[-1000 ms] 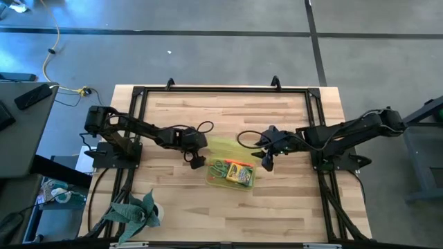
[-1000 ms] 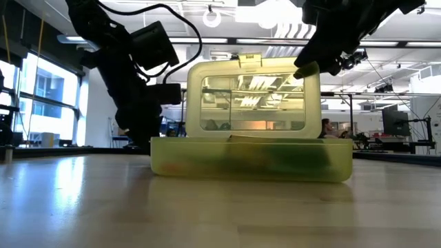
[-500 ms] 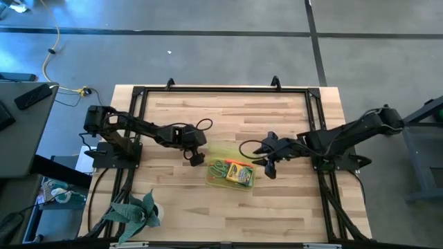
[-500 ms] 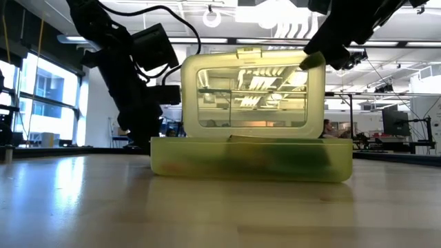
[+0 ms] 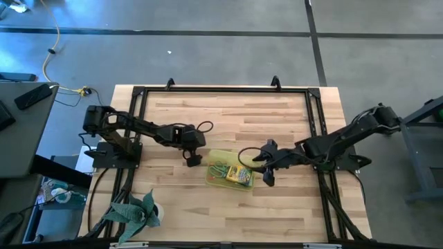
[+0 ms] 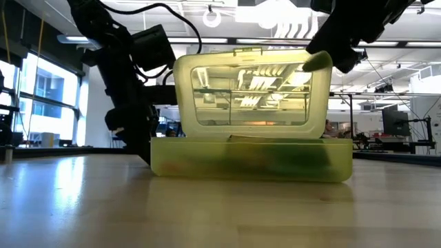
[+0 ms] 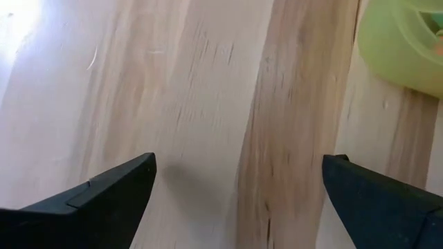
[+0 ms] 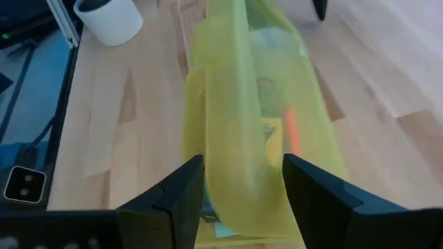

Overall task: Pack school essentials
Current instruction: Close the yellow storage box

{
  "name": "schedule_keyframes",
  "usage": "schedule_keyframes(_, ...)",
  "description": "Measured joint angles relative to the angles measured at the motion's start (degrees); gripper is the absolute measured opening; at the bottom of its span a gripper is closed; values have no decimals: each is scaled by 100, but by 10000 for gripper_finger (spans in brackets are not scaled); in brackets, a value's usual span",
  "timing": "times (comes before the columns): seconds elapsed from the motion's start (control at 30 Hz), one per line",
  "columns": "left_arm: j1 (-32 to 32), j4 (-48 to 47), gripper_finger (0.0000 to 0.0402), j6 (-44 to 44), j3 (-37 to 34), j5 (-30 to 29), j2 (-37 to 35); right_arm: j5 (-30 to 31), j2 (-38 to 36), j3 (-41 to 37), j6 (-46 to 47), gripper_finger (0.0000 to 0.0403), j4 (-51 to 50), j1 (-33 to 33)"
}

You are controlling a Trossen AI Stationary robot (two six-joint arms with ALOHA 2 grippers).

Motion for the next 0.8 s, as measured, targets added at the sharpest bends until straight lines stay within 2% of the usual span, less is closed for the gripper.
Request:
schedule_keyframes(0.3,-4,-303,399,508,-31,180,-257,53,641,4,180,186,552,246)
schedule_keyframes(0.6,-7,-754,399,635,-31,302,-528,8,721,9,158,186,578,438)
schedule_keyframes(0.8,-11,-924,399,632,-28,404,-832,-232,730,0,94,185,538,584)
